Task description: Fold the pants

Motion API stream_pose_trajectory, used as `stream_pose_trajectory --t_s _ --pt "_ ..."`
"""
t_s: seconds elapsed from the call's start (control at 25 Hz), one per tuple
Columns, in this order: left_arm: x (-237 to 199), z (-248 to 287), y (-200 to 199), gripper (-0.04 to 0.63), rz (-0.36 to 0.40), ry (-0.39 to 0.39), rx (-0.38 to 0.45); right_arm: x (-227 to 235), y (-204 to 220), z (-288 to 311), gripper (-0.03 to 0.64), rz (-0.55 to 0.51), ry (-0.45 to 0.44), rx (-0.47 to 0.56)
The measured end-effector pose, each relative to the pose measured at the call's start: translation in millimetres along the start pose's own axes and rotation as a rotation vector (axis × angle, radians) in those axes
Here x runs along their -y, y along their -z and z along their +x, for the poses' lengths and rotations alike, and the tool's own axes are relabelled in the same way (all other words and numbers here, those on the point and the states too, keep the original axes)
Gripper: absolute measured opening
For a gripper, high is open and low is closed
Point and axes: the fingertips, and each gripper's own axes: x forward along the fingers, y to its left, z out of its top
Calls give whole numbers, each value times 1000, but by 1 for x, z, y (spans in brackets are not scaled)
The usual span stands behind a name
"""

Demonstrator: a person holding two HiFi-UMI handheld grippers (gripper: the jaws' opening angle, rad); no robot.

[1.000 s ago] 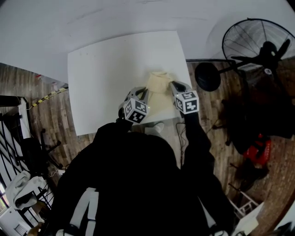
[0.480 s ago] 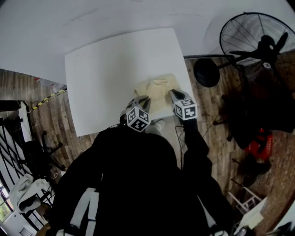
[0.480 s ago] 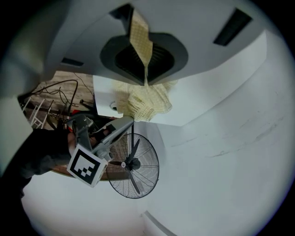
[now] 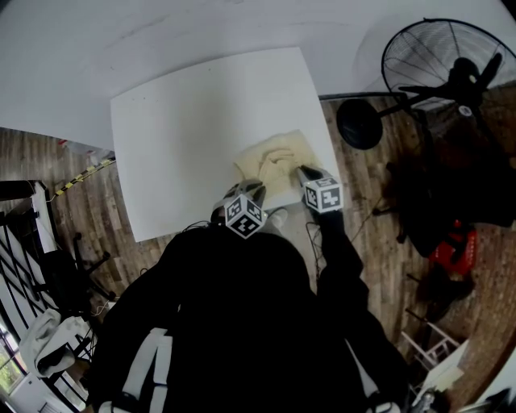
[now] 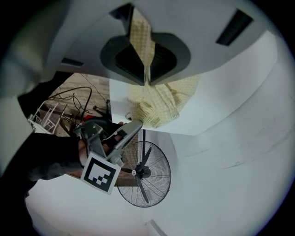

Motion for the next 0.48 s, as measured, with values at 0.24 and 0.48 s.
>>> stream_pose_trajectory --t_s 0.24,0.48 --pt "-3 -13 -3 34 -29 1 27 -2 2 -11 39 55 16 35" --pt "-16 -29 -9 37 -73 -17 74 -12 -12 -24 51 83 17 89"
